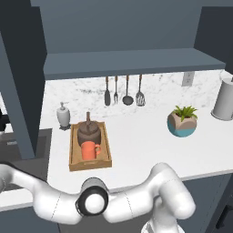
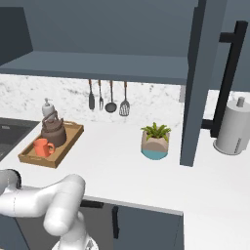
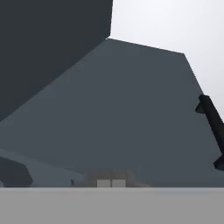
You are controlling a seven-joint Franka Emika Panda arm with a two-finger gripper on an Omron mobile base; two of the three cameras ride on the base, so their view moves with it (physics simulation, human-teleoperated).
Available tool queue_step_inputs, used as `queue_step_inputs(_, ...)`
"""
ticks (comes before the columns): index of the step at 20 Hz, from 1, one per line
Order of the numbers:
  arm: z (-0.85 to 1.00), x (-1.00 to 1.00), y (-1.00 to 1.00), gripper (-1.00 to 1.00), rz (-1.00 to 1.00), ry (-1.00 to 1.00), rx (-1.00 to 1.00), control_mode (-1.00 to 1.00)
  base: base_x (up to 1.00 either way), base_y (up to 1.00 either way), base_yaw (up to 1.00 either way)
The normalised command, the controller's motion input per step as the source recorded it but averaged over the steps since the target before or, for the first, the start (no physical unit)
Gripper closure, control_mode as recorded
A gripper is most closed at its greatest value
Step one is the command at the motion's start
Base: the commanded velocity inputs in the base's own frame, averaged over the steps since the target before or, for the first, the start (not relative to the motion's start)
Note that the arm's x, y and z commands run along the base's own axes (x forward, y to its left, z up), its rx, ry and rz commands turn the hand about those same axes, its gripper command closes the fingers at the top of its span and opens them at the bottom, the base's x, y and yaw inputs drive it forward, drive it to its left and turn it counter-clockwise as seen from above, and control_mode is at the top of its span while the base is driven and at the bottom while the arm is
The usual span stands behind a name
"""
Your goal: Pick the kettle from the counter and place it on the tray. Then pick the mug from the cabinet and place it on the tray. Then close the cabinet doors.
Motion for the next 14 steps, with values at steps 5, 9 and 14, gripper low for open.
queue_step_inputs(5,0.51,-0.16,-0.13,1.00,0.00,0.00,0.08,-1.00,0.00,0.00,0.00)
queue_step_inputs(9,0.10,-0.27,-0.49,1.00,0.00,-0.13,0.07,-1.00,0.00,0.00,0.00)
queue_step_inputs(14,0.31,-0.35,-0.61,1.00,0.00,-0.17,0.11,-1.00,0.00,0.00,0.00)
